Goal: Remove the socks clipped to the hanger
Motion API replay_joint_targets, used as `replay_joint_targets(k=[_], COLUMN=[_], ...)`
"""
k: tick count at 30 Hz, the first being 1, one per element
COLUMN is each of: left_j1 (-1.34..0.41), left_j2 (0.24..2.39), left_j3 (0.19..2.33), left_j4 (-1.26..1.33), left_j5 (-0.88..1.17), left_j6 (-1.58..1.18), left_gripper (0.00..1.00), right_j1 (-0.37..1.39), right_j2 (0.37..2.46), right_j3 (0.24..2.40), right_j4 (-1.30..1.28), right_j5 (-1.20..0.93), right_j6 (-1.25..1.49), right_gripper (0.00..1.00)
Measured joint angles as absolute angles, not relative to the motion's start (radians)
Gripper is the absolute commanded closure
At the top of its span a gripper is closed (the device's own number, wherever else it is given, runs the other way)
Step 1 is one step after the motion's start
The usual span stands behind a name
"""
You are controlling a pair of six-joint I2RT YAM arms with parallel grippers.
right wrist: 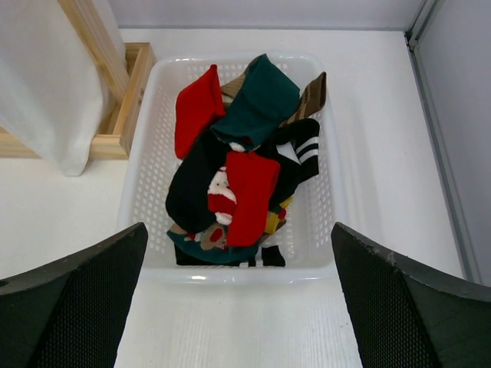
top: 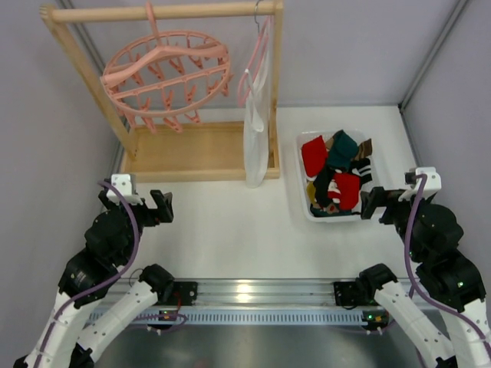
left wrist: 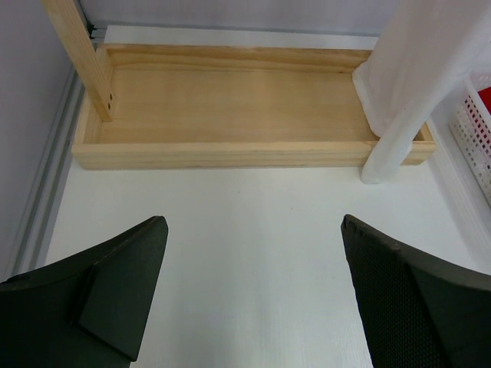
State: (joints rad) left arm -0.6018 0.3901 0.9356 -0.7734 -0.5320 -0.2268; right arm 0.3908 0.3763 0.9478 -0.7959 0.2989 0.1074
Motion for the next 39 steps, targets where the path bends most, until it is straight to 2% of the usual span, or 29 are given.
replay_joint_targets(k=[16, 39], left_j1=[-0.602, -0.602], left_j2=[0.364, 0.384], left_j3=[0.968, 0.98], left_j4=[-0.785, -0.786], left_j5=[-0.468, -0.48], left_j6=[-0.178, -0.172], left_gripper=[0.02, 0.02], right_j1=[0.393, 0.393], right_j2=[0.376, 0.393], right_j3=[0.948, 0.948], right_j4=[-0.809, -0.81], right_j5=[0.34, 0.344], right_j6=[0.107, 0.108], right_gripper=[0.0, 0.01])
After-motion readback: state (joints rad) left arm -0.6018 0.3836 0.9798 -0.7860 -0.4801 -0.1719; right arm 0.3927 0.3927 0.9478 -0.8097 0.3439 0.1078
